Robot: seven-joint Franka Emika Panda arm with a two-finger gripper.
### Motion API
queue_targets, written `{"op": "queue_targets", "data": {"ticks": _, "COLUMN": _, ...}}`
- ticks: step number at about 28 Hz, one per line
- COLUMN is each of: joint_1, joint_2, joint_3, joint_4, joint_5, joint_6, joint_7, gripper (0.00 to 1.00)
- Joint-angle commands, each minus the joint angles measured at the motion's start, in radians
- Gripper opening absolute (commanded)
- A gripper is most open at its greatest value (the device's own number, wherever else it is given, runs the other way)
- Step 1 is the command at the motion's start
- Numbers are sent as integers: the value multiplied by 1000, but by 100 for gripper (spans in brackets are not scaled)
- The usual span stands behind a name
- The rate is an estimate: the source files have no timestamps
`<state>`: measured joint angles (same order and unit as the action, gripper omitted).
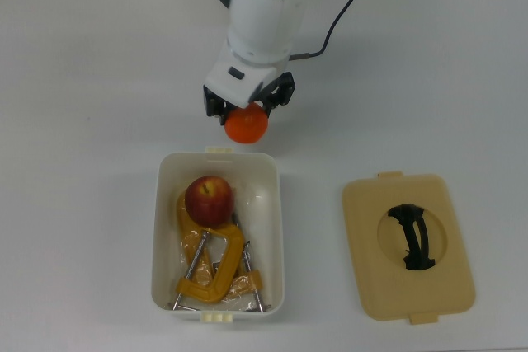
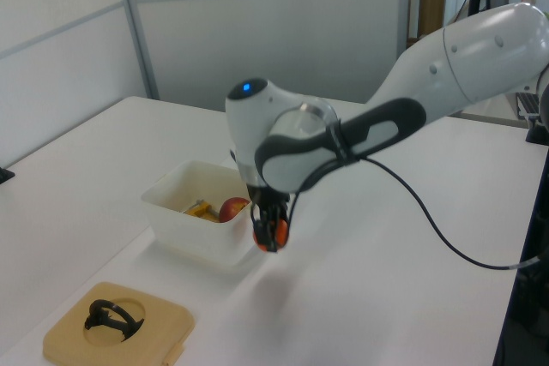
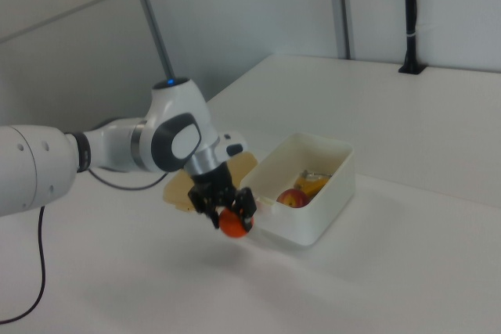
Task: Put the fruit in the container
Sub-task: 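Lift the orange fruit and lower it into the white container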
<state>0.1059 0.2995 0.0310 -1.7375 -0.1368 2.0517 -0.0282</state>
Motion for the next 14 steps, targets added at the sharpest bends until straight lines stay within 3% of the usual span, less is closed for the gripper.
{"op": "queue_targets", "data": {"ticks": 1, "joint_1": -34, "joint_2": 0, "joint_3": -6, "joint_4": 96, "joint_5": 68, "joint_6": 16, "joint_7": 24, "gripper": 1}}
{"op": "queue_targets", "data": {"ticks": 5, "joint_1": -60, "joint_2": 7, "joint_3": -8, "joint_4": 128, "joint_5": 104, "joint_6": 62, "joint_7": 24, "gripper": 5}}
{"op": "queue_targets", "data": {"ticks": 12, "joint_1": -64, "joint_2": 53, "joint_3": -8, "joint_4": 125, "joint_5": 92, "joint_6": 291, "joint_7": 142, "gripper": 10}}
{"op": "queue_targets", "data": {"ticks": 14, "joint_1": -64, "joint_2": 66, "joint_3": -8, "joint_4": 127, "joint_5": 89, "joint_6": 300, "joint_7": 146, "gripper": 22}}
